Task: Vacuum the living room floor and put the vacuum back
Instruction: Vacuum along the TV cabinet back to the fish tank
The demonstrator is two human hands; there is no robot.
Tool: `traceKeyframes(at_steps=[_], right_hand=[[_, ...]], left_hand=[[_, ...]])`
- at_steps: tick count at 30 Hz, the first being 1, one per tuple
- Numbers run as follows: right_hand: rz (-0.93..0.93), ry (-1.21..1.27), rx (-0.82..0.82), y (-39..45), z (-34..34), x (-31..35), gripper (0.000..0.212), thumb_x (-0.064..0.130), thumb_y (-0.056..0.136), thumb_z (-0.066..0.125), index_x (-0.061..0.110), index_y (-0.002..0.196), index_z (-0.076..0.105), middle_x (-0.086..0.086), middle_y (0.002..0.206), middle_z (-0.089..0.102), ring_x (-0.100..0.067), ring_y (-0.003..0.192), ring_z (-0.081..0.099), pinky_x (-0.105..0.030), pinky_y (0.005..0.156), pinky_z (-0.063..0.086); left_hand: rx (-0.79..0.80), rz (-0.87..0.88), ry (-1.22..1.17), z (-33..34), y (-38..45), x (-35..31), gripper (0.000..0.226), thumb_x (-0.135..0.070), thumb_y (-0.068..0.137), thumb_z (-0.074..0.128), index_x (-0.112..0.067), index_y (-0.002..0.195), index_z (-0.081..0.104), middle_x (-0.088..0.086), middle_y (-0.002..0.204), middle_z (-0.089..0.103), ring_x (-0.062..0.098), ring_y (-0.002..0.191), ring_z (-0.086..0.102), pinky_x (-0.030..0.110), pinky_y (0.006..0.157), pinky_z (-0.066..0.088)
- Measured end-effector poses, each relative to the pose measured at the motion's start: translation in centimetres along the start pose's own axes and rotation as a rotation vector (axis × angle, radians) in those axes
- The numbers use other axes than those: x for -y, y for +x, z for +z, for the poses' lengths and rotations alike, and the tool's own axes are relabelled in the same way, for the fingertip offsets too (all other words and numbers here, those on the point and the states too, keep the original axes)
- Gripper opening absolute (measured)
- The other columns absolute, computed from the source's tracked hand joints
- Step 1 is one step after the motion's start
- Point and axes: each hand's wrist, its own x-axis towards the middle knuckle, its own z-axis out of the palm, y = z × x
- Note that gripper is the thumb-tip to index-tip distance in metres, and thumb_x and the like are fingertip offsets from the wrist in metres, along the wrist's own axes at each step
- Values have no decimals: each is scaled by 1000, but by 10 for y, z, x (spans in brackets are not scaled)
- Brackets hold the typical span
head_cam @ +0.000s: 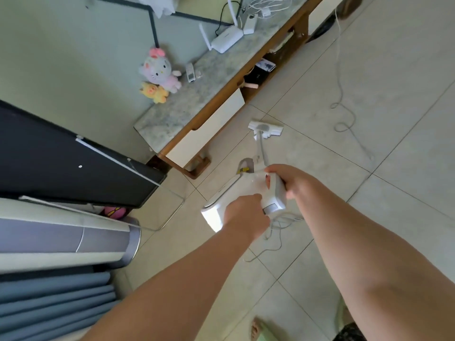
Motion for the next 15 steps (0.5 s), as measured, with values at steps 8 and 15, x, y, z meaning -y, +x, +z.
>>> traceKeyframes(at_steps=[8, 15], right_hand=[[44, -8, -11, -31, -63, 93, 23, 21, 92, 58, 2, 104, 58, -14, 64, 68, -22, 49, 66, -29, 48, 54], [72, -63, -95, -40, -104, 150, 14, 14, 89, 63, 9, 101, 58, -8, 65, 69, -18, 63, 64, -32, 76, 52]], left_hand=[[-40, -66, -55, -9, 72, -104, 27, -16, 81, 54, -24, 107, 57, -6, 78, 54, 20, 78, 59, 24, 55, 39], [-14, -48, -57, -22, 123, -170, 60, -17, 83, 52, -36, 139, 42, -5, 92, 60, 20, 82, 61, 27, 66, 49]])
